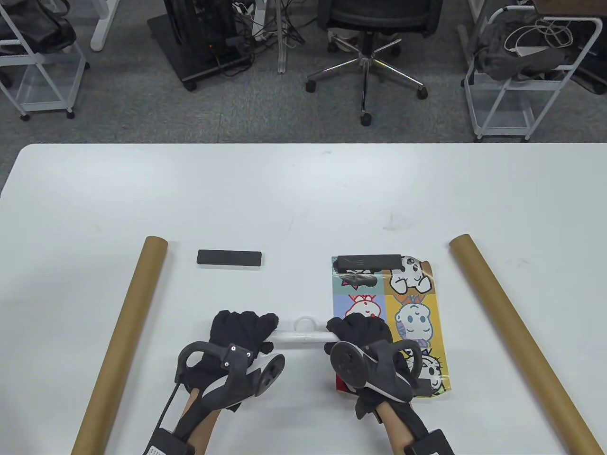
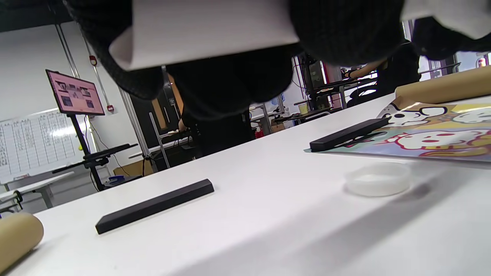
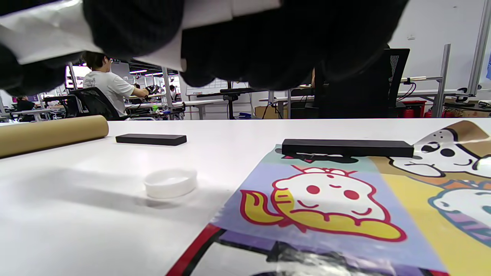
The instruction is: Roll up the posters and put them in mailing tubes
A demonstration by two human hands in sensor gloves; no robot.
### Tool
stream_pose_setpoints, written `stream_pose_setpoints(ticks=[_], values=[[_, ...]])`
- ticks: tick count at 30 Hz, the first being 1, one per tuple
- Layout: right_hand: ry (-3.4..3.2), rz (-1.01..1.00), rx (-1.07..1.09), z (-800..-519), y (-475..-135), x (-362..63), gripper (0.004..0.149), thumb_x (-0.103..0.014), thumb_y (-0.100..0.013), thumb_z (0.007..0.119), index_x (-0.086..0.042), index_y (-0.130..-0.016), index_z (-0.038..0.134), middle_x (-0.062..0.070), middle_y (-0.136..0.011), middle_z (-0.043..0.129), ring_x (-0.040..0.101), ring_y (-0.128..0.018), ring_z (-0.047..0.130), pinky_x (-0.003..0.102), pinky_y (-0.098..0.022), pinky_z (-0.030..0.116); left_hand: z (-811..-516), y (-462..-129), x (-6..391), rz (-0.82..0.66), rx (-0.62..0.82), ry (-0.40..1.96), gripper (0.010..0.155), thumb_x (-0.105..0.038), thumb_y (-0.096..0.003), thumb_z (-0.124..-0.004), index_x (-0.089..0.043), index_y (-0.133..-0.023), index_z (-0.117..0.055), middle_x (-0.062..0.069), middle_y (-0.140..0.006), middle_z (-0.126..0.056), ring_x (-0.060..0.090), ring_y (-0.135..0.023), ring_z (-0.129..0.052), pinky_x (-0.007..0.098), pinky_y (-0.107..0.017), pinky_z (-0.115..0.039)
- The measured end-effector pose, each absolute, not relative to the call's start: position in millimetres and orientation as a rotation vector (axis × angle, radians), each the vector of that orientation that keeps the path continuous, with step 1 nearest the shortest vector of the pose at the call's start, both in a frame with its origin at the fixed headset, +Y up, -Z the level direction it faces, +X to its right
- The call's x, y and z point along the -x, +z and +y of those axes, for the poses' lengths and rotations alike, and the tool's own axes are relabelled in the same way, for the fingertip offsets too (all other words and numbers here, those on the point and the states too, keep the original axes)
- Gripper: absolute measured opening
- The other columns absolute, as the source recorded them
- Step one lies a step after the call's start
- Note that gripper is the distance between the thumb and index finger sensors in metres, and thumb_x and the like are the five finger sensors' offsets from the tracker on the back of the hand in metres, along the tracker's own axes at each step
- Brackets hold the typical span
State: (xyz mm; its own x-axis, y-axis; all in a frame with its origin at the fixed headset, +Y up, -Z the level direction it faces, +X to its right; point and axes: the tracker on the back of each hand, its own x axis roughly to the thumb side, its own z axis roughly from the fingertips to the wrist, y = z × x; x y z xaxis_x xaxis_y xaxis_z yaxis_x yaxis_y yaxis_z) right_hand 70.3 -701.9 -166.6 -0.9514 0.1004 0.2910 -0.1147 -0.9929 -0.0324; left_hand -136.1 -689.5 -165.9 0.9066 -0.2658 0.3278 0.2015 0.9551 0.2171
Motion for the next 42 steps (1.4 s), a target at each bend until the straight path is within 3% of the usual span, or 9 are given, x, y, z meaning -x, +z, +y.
stream_pose_setpoints(ticks=[3,7,10,14,20,26,32,42], values=[[3.012,-0.102,-0.447,-701,-166,-69,0.058,-0.041,-0.045,0.069,-0.015,-0.098,0.070,0.015,-0.095,0.076,0.040,-0.076,0.084,0.067,-0.066,0.065,-688,-165,134,-0.361,-0.208,-0.282,0.053,-0.049,-0.0425,-0.071,-0.040,-0.095,-0.069,-0.004,-0.100,-0.080,0.021,-0.086,-0.091,0.053,-0.076,-0.074],[3.007,-0.143,-0.457,-700,-165,-68,0.058,-0.039,-0.046,0.069,-0.016,-0.099,0.068,0.013,-0.095,0.077,0.040,-0.078,0.084,0.066,-0.066,0.065,-688,-164,133,-0.372,-0.208,-0.285,0.053,-0.047,-0.0436,-0.068,-0.038,-0.096,-0.073,-0.008,-0.094,-0.083,0.019,-0.082,-0.093,0.051,-0.076,-0.075],[2.996,-0.151,-0.451,-700,-166,-70,0.058,-0.038,-0.046,0.070,-0.018,-0.100,0.065,0.010,-0.093,0.081,0.040,-0.078,0.085,0.066,-0.066,0.066,-689,-166,133,-0.378,-0.188,-0.265,0.059,-0.046,-0.0450,-0.065,-0.038,-0.103,-0.062,-0.011,-0.093,-0.087,0.016,-0.081,-0.098,0.049,-0.075,-0.078],[3.011,-0.177,-0.455,-698,-166,-71,0.057,-0.038,-0.045,0.071,-0.020,-0.099,0.066,0.008,-0.092,0.083,0.039,-0.079,0.086,0.065,-0.066,0.067,-688,-165,134,-0.381,-0.178,-0.233,0.055,-0.042,-0.0464,-0.061,-0.036,-0.101,-0.064,-0.012,-0.092,-0.090,0.017,-0.083,-0.099,0.049,-0.075,-0.077],[3.005,-0.174,-0.459,-698,-165,-70,0.057,-0.038,-0.046,0.070,-0.018,-0.099,0.065,0.009,-0.092,0.081,0.039,-0.078,0.085,0.065,-0.066,0.066,-688,-166,135,-0.374,-0.157,-0.171,0.054,-0.037,-0.0485,-0.058,-0.032,-0.101,-0.070,-0.003,-0.099,-0.082,0.027,-0.090,-0.090,0.055,-0.076,-0.073],[3.013,-0.144,-0.447,-699,-166,-72,0.053,-0.037,-0.045,0.070,-0.022,-0.096,0.069,0.008,-0.089,0.083,0.038,-0.076,0.087,0.065,-0.066,0.067,-688,-164,133,-0.383,-0.169,-0.197,0.057,-0.041,-0.0484,-0.059,-0.036,-0.105,-0.066,-0.005,-0.099,-0.083,0.024,-0.090,-0.091,0.053,-0.077,-0.074],[3.000,-0.116,-0.407,-698,-169,-80,0.052,-0.037,-0.045,0.072,-0.022,-0.094,0.071,0.008,-0.089,0.083,0.037,-0.076,0.087,0.065,-0.066,0.067,-688,-165,137,-0.374,-0.142,-0.171,0.063,-0.047,-0.0481,-0.061,-0.033,-0.109,-0.058,0.002,-0.108,-0.077,0.029,-0.096,-0.086,0.054,-0.077,-0.072],[2.970,-0.077,-0.308,-698,-177,-98,0.051,-0.036,-0.044,0.073,-0.023,-0.094,0.072,0.008,-0.090,0.083,0.038,-0.077,0.086,0.065,-0.066,0.066,-668,-181,169,-0.242,-0.127,-0.179,0.071,-0.051,-0.0470,-0.061,-0.029,-0.114,-0.050,0.010,-0.116,-0.067,0.036,-0.102,-0.079,0.057,-0.078,-0.069]])
